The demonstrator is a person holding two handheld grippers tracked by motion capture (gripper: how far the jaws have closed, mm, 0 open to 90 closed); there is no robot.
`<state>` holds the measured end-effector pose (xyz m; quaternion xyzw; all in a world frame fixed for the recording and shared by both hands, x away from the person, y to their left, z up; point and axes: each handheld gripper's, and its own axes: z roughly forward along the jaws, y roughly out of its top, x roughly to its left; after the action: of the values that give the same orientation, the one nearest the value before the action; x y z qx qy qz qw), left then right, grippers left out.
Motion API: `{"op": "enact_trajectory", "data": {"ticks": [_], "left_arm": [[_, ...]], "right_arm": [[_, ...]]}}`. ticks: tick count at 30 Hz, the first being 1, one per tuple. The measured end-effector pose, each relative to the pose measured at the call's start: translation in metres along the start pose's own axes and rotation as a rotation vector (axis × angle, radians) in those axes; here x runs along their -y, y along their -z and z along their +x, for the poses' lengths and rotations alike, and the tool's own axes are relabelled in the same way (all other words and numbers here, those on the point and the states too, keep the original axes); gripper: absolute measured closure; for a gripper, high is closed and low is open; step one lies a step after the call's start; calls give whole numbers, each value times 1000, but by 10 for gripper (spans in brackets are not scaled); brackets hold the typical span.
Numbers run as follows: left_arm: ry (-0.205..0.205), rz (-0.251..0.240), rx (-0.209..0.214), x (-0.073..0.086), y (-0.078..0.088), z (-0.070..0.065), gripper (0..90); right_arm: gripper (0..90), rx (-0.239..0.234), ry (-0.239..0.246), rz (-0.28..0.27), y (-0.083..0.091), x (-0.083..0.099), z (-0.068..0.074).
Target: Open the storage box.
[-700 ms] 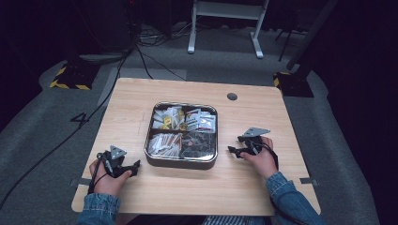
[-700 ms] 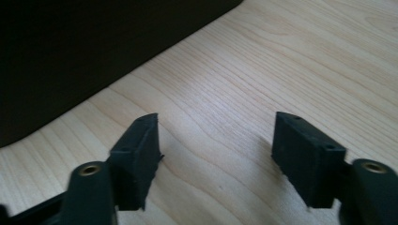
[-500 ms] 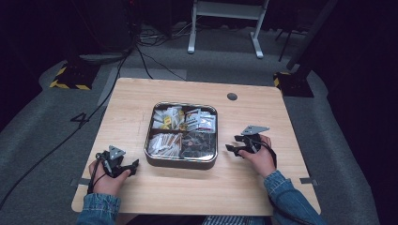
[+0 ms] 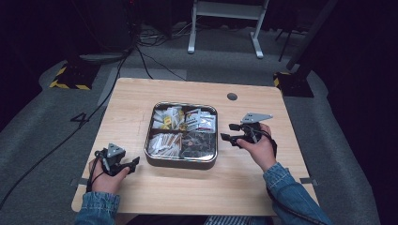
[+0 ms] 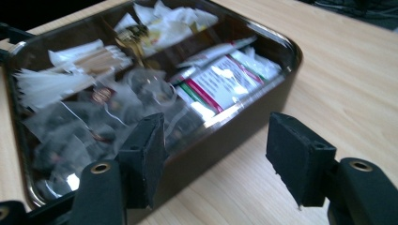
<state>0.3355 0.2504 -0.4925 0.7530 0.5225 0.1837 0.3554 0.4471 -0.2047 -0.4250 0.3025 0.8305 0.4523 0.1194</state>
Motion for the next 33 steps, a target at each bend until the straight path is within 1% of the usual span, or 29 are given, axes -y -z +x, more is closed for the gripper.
{"op": "enact_trajectory", "data": {"ticks": [3,5,6,9,11,14,17,19,22,24,26,27,28,32,33], "left_arm": [[2,-1,8,-1,-2,0,356],[4,9,16,-1,-5,1,356],[1,14,13,-1,-5,2,356],[4,26,23,-1,-6,2,369],[10,48,25,-2,-8,3,376],[1,60,28,-2,-10,1,376],[-6,61,27,-2,-10,-1,375],[-3,60,27,-2,-10,-1,374],[-10,54,18,2,-7,0,369],[-23,40,9,4,-7,1,354],[-27,34,11,7,-6,2,351],[-27,34,11,7,-6,2,349],[-26,31,9,9,-5,2,348],[-31,27,8,10,-4,2,343],[-31,27,8,10,-4,2,340]], "right_arm": [[382,-5,25,8,-3,-10,6],[377,-10,34,11,-7,-17,10],[374,-18,38,13,-9,-20,12],[375,-43,51,21,-15,-30,17],[378,-52,68,25,-18,-37,21],[394,-63,79,40,-25,-47,26],[412,-81,98,64,-34,-54,31],[420,-88,106,69,-42,-57,34],[429,-101,106,75,-53,-60,36],[439,-107,105,90,-60,-62,37],[442,-111,105,99,-66,-63,39],[442,-111,105,99,-66,-63,39],[442,-114,112,102,-73,-64,41],[439,-117,116,95,-85,-66,46],[439,-117,116,95,-85,-66,46]]}}
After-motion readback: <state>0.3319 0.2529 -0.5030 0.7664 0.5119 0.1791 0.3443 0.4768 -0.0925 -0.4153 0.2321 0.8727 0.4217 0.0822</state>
